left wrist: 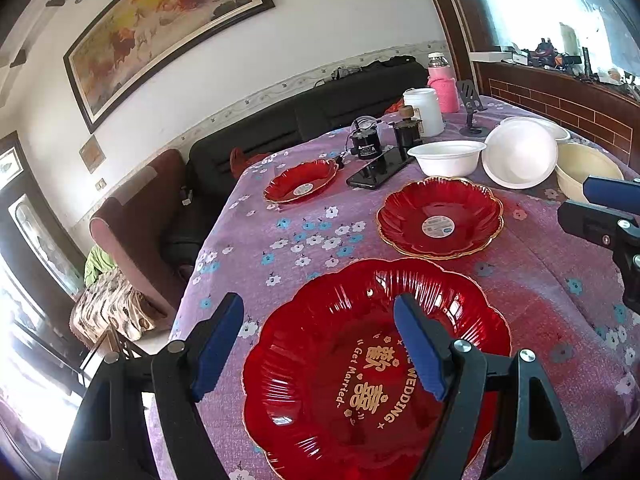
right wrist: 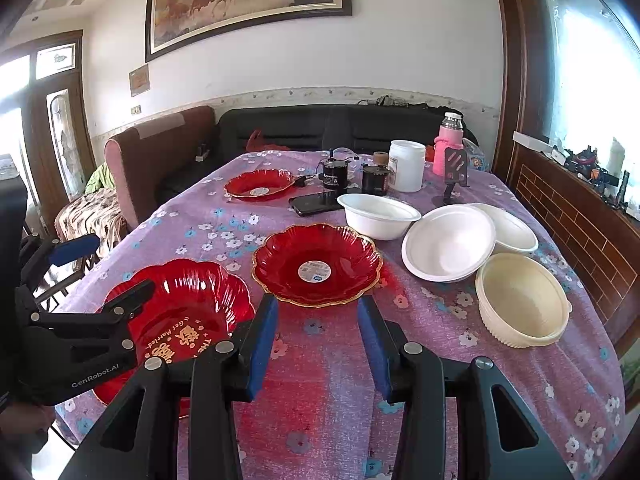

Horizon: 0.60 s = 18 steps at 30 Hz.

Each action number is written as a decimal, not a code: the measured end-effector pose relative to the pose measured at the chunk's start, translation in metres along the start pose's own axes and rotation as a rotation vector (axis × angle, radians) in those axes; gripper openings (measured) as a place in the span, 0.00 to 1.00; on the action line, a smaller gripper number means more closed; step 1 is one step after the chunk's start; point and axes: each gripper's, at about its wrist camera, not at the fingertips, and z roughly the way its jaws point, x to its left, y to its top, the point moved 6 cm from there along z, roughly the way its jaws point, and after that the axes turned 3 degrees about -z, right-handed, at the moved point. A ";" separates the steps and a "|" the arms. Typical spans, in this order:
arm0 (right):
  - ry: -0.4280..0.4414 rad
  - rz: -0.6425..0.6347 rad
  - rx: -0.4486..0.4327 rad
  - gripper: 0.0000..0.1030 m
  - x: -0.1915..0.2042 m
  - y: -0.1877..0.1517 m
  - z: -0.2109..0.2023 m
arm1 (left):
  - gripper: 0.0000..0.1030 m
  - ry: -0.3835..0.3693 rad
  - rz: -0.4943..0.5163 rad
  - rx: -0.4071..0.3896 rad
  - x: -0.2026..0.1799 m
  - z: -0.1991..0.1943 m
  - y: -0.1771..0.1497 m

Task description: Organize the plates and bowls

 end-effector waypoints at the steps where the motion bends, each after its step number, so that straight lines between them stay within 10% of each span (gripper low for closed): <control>1: -0.002 0.000 -0.001 0.44 0.000 0.000 0.000 | 0.75 -0.001 0.000 0.000 -0.001 0.000 0.001; 11: -0.012 0.001 -0.005 0.44 -0.005 0.001 0.001 | 0.75 -0.015 0.022 -0.006 -0.006 0.001 0.010; 18: 0.134 0.200 0.091 0.43 -0.048 0.008 0.027 | 0.75 -0.261 -0.060 0.124 -0.004 0.033 0.044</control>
